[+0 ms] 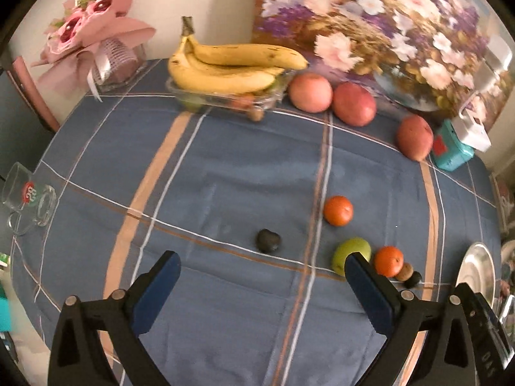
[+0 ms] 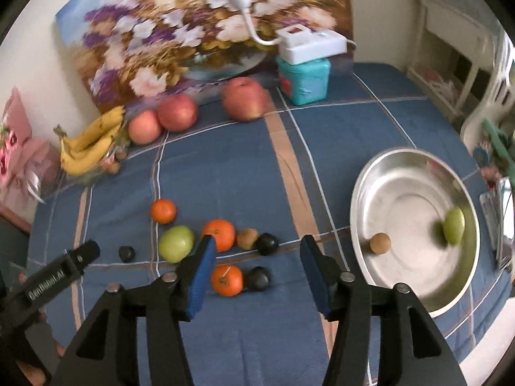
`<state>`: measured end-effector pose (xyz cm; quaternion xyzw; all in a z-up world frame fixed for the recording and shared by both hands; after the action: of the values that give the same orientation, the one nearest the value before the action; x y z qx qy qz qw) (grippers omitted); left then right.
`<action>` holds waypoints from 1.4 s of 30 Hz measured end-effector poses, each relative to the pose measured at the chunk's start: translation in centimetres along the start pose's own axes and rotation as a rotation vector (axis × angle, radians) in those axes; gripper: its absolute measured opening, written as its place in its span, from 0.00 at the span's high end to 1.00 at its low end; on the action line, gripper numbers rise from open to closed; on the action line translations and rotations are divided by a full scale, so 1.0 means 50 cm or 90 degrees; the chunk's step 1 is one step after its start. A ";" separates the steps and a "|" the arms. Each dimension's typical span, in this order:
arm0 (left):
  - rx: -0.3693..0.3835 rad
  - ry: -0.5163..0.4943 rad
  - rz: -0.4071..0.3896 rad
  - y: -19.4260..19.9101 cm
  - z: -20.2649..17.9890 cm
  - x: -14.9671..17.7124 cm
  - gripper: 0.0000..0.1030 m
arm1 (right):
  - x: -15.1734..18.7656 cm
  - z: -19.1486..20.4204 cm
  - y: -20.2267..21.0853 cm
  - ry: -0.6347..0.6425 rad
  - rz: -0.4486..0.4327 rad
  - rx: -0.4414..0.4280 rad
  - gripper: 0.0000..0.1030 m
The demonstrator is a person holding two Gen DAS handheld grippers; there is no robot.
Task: Organize fruits
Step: 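Move the left tool to the black heart-shaped fruit and grasp it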
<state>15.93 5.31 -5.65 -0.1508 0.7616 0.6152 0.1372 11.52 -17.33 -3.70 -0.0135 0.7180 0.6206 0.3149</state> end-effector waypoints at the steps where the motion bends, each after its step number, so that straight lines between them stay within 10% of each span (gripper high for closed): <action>1: -0.002 0.003 0.002 -0.005 0.003 -0.004 0.00 | 0.001 0.010 0.002 0.013 -0.007 0.012 0.46; 9: -0.005 0.006 0.020 -0.018 0.020 -0.008 0.00 | 0.005 0.021 -0.006 0.038 -0.004 0.025 0.44; 13: -0.002 0.009 0.027 -0.033 0.023 -0.008 0.00 | 0.006 0.015 -0.018 0.012 0.001 -0.016 0.07; 42: 0.063 -0.017 0.083 -0.182 0.026 -0.034 0.01 | 0.035 0.032 -0.165 -0.008 0.123 -0.040 0.06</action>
<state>21.15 4.88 -13.38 -0.0857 0.7976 0.5861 0.1140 14.20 -17.13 -11.87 0.0496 0.6944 0.6701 0.2574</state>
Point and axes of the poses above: each gripper's, at about its wrist camera, not at the fingertips, and y roughly against the way its jaws point, z to its left, x to its underside, the point moved 6 cm from there along -y, roughly the way its jaws point, and after that the axes turned 9 degrees about x, right-handed, at the moved point
